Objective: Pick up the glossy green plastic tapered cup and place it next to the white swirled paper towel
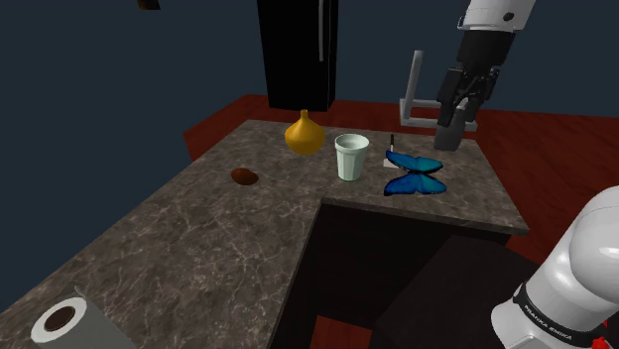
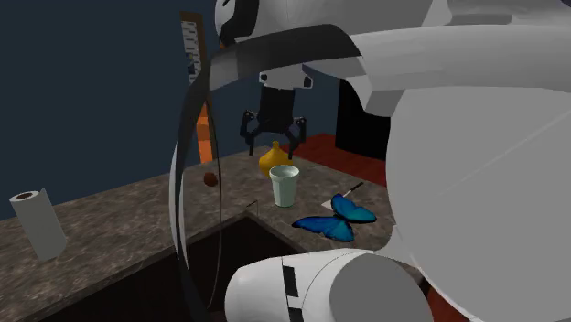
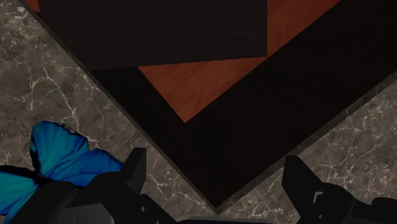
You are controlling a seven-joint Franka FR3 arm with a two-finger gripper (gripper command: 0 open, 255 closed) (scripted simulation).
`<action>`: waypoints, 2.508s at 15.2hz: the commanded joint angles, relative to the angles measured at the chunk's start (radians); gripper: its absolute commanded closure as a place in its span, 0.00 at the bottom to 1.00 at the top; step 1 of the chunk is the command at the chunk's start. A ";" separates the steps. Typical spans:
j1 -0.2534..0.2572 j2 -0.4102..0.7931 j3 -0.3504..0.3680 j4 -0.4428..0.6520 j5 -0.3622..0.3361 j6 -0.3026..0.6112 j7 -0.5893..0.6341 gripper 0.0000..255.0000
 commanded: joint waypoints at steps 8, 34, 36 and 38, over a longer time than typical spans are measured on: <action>-0.002 0.187 -0.097 -0.001 -0.019 0.200 -0.147 0.00; -0.040 1.175 -0.280 0.652 0.340 0.468 -0.718 0.00; -0.038 1.183 -0.275 0.639 0.346 0.490 -0.721 0.00; -0.035 1.193 -0.271 0.627 0.353 0.512 -0.725 0.00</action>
